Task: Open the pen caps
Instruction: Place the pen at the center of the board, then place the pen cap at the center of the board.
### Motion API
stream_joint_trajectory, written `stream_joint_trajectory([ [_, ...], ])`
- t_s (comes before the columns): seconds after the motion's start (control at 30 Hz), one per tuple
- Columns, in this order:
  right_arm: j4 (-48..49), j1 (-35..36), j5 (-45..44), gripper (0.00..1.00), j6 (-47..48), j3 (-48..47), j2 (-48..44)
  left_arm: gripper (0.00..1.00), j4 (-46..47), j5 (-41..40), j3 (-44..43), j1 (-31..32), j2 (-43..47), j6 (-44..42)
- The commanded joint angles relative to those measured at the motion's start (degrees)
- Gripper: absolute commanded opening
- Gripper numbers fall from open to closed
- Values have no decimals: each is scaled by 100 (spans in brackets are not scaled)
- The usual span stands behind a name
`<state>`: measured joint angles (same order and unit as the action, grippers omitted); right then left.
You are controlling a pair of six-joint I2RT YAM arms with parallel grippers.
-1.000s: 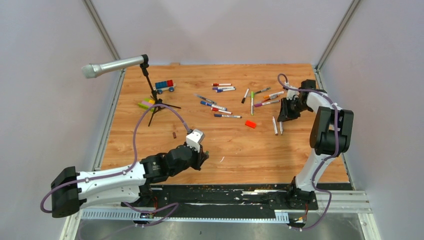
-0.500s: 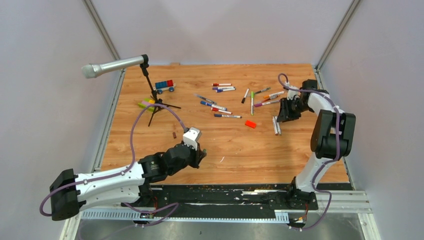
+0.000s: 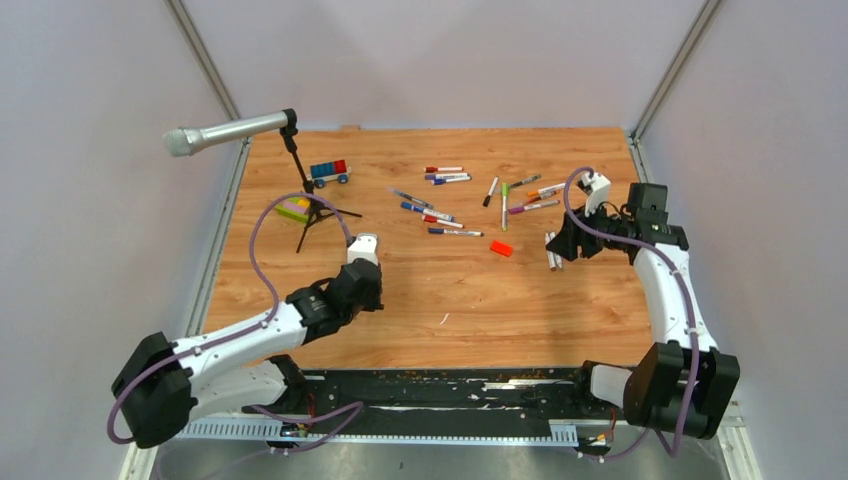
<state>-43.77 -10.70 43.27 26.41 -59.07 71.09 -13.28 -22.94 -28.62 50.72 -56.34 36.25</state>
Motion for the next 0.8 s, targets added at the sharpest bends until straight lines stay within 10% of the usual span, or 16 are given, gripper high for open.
stream_joint_trajectory([
  [0.0, 516, -45, 435, 51, 215, 575, -400, 4, -425, -414, -556, -427, -586, 74],
  [0.77, 532, -142, 543, 51, 265, 669, -484, 10, -392, -408, -1711, -1551, -3008, -656],
])
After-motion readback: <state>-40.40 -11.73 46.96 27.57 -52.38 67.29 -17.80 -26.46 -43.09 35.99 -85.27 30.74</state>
